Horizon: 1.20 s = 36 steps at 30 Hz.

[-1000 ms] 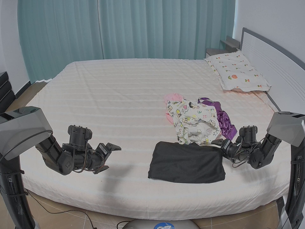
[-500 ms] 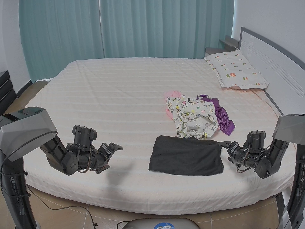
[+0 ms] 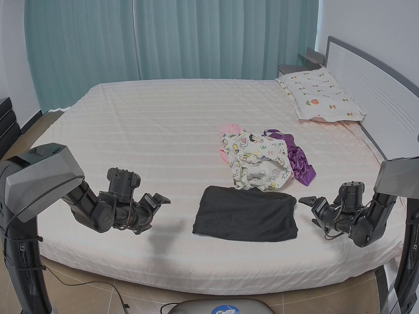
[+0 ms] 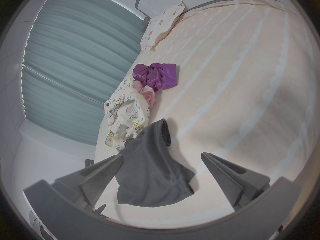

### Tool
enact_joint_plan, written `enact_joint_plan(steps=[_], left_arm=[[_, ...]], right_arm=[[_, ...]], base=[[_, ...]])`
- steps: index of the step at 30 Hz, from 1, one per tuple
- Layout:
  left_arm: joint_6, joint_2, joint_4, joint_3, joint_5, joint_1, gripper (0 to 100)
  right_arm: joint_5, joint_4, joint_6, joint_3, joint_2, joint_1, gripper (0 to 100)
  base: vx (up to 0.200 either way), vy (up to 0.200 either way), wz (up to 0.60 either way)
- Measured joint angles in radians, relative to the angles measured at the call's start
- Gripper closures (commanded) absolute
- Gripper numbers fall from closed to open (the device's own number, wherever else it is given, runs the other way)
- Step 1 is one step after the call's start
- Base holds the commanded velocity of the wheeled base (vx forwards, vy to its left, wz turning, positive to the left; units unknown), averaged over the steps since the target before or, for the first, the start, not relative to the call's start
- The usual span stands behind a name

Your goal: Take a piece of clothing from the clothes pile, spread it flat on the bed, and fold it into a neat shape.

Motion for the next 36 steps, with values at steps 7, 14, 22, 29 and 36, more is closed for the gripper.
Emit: enact_joint_plan(steps=[7,14,22,29,36], left_arm=[[0.06,0.035,0.021,-0.045,0.044,-0.075,0],[0.187,0.087,0.078,-0.114,0.105,-0.136,0],[0.257,0.164,0.173,-0.252,0.179,-0.2,0],[0.272,0.215,0.253,-0.334,0.197,-0.243,0],[0.272,0.248,0.254,-0.369,0.24,-0.242,100]], right_arm=[[0.0,-0.001,-0.001,0.0,0.0,0.002,0],[-0.001,-0.002,-0.002,0.001,0.0,0.007,0],[-0.001,-0.003,-0.004,0.003,0.001,0.009,0],[0.0,-0.033,-0.004,0.009,0.003,0.009,0],[0.0,-0.034,-0.004,0.014,0.003,0.009,0]], base=[[0.0,0.0,0.0],[0.0,0.0,0.0],[0.0,0.0,0.0],[0.0,0.0,0.0],[0.0,0.0,0.0]])
